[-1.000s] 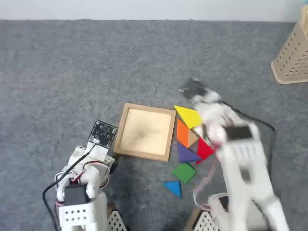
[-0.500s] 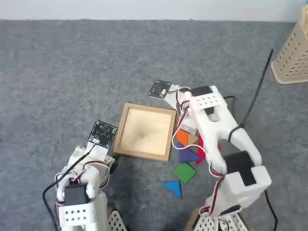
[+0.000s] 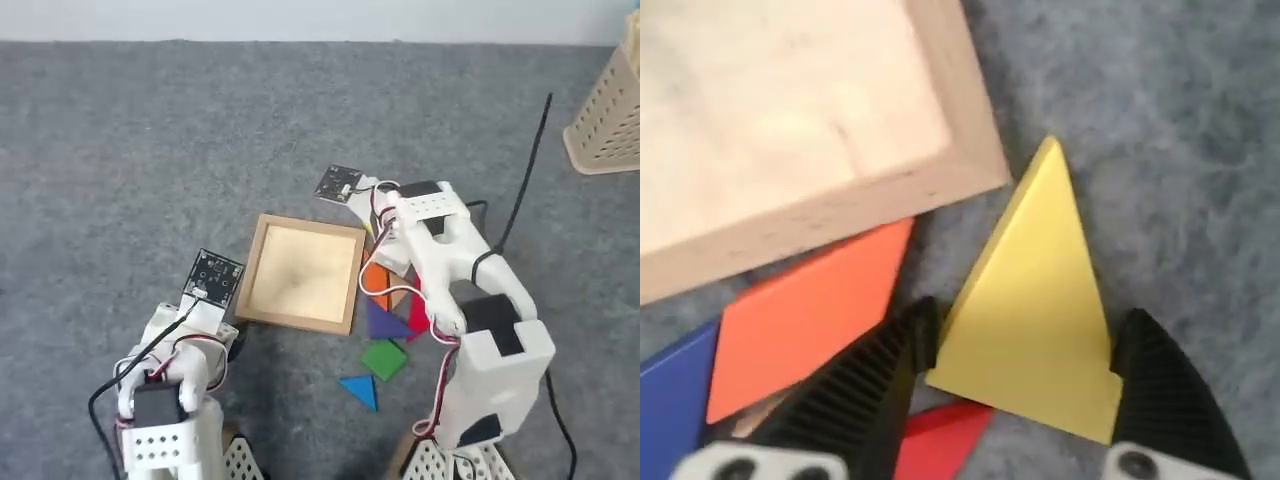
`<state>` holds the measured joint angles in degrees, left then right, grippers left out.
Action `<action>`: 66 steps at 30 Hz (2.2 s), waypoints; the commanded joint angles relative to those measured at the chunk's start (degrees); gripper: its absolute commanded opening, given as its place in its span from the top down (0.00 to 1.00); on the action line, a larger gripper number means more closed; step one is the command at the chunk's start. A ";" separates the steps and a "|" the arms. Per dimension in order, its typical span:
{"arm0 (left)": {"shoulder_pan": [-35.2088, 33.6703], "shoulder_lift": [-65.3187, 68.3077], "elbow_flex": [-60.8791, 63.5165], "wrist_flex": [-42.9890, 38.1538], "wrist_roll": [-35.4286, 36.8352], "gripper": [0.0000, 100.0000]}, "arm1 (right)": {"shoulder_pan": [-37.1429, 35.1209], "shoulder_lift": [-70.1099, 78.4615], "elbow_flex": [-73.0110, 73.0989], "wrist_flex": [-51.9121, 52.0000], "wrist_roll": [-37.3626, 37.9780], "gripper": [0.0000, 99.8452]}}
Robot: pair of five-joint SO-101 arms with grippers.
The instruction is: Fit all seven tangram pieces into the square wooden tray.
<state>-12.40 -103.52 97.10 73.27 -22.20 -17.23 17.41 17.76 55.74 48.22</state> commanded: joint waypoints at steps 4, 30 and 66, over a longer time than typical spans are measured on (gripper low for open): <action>0.26 -0.88 -0.48 0.26 -0.44 0.72 | 2.86 0.40 -1.76 -0.75 -3.69 0.74; 0.26 -0.88 -0.48 0.26 -0.44 0.72 | 12.18 -7.34 -14.24 11.56 -37.10 0.75; 0.26 -0.88 -0.48 0.26 -0.44 0.72 | 10.33 -4.53 3.87 -1.45 -21.80 0.76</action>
<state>-12.40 -103.52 97.10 73.27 -22.20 -7.56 13.45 22.95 54.77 27.03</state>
